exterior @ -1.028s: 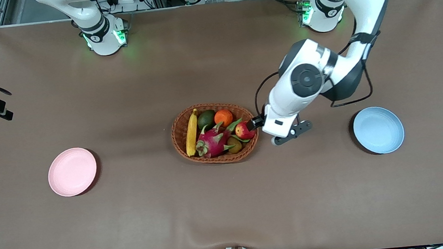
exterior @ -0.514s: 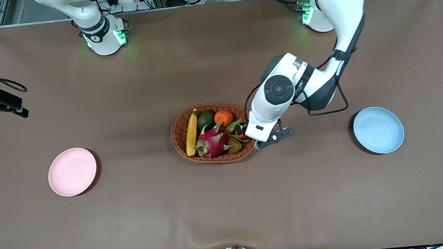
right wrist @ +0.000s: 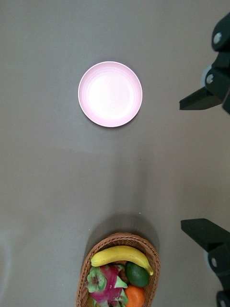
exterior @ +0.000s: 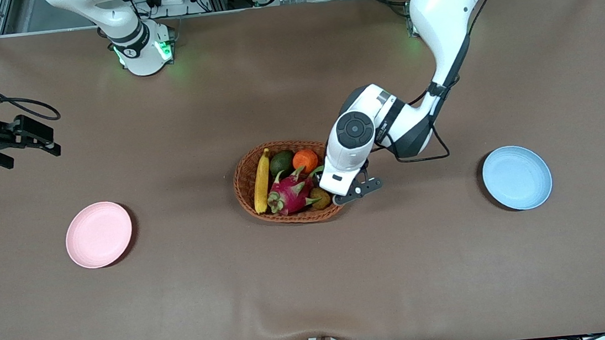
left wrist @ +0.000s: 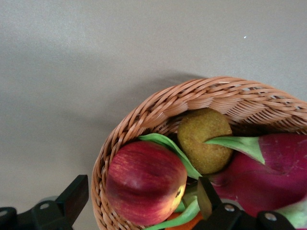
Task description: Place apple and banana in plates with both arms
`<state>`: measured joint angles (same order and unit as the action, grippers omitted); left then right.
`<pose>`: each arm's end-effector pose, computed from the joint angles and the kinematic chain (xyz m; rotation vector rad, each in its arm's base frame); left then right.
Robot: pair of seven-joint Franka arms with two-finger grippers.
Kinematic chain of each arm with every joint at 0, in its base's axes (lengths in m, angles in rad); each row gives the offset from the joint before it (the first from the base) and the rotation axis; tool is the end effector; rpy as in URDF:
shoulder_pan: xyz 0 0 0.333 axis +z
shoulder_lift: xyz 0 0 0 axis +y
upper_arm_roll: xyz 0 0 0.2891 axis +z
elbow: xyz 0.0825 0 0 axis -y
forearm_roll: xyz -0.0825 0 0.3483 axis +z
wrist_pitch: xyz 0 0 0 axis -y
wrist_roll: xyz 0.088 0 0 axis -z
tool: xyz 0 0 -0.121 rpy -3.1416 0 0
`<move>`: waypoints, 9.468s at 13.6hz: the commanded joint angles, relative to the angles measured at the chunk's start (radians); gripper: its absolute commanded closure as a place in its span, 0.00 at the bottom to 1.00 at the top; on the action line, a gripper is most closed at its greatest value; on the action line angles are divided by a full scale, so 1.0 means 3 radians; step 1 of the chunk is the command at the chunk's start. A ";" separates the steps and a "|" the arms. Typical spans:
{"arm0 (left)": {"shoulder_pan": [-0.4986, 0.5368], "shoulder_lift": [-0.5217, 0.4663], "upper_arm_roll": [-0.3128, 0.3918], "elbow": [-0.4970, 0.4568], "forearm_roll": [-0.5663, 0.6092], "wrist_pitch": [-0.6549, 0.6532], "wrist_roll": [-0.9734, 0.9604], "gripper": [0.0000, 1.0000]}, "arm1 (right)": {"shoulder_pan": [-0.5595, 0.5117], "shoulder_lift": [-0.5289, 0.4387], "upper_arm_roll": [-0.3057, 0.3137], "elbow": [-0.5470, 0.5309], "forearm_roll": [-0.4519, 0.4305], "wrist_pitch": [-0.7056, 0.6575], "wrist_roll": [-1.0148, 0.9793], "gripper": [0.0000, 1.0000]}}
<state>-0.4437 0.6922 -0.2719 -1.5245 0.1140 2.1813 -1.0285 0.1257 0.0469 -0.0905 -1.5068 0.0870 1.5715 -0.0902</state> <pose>0.5188 -0.4102 0.2478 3.0593 0.4717 -0.1033 0.5321 0.0304 0.5875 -3.0531 -0.1930 -0.0310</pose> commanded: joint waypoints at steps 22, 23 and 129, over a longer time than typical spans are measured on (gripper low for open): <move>0.0338 -0.0752 0.0012 0.0096 0.0050 -0.0500 -0.0044 1.00 | 0.0388 0.0528 -0.0021 0.0037 0.0164 -0.0151 -0.0001 0.00; 0.0460 -0.0859 -0.0004 0.0091 0.0050 -0.0567 0.0022 1.00 | 0.0409 0.0590 -0.0021 0.0037 0.0236 -0.0009 -0.0011 0.00; 0.1075 -0.2491 0.1249 0.0010 -0.0349 -0.2424 0.2886 0.00 | -0.0475 -0.0397 -0.0082 -0.0382 -0.0223 -0.0232 0.0112 0.00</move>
<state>-0.1212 -0.0417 0.1103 -1.5023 -0.0132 1.4690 -0.1865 -0.0034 -0.0490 -0.1294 -1.6115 0.0342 1.5231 -0.0709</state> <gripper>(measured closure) 0.000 0.000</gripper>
